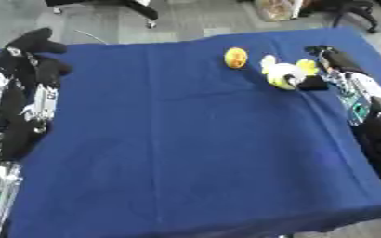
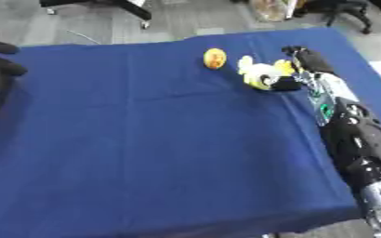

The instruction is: Pick up the objects with one hand, pass them to the other hand, and then place them into the box on the other side of the table.

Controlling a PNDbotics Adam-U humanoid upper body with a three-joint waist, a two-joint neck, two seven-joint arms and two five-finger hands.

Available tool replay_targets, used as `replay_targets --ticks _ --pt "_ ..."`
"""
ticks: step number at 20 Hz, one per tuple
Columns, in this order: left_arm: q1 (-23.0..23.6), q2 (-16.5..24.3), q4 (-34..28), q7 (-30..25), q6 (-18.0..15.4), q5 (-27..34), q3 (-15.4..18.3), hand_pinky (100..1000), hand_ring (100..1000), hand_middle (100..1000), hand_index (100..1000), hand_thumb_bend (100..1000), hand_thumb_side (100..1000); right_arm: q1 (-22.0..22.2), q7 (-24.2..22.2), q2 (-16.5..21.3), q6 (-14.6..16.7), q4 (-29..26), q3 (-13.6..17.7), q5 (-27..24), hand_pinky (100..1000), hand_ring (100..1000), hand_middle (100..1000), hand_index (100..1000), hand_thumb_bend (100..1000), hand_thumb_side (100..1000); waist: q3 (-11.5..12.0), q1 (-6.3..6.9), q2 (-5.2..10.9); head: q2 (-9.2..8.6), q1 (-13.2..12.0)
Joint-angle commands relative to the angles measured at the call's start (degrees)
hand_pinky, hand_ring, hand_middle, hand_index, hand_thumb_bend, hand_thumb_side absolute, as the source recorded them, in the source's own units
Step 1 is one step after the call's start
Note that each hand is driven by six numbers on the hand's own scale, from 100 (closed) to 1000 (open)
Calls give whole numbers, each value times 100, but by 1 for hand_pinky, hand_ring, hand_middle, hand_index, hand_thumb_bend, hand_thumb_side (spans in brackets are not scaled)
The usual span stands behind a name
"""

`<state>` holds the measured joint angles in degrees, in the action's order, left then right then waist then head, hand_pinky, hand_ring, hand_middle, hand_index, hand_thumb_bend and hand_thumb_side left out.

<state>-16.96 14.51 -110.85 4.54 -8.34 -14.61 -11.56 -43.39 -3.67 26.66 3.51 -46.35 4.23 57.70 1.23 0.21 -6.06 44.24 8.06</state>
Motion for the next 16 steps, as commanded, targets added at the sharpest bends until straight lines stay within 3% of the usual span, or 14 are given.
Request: replay_targets --ticks 1,11,16 --pt "-39 8 -48 -15 -16 -30 8 634 579 671 884 100 686 -99 -131 194 27 21 39 -34 876 799 822 921 406 499 8 -13 52 -12 -11" --pt "-37 -11 -30 -37 -20 -44 11 625 575 683 884 100 688 -74 -532 149 153 156 -5 -35 866 792 782 889 392 469 16 -7 44 -12 -7" --pt "-45 -18 -28 -46 -23 -42 14 624 574 683 886 100 688 -56 -645 148 186 178 -1 -55 825 676 667 795 344 414 12 -4 37 -12 -17"
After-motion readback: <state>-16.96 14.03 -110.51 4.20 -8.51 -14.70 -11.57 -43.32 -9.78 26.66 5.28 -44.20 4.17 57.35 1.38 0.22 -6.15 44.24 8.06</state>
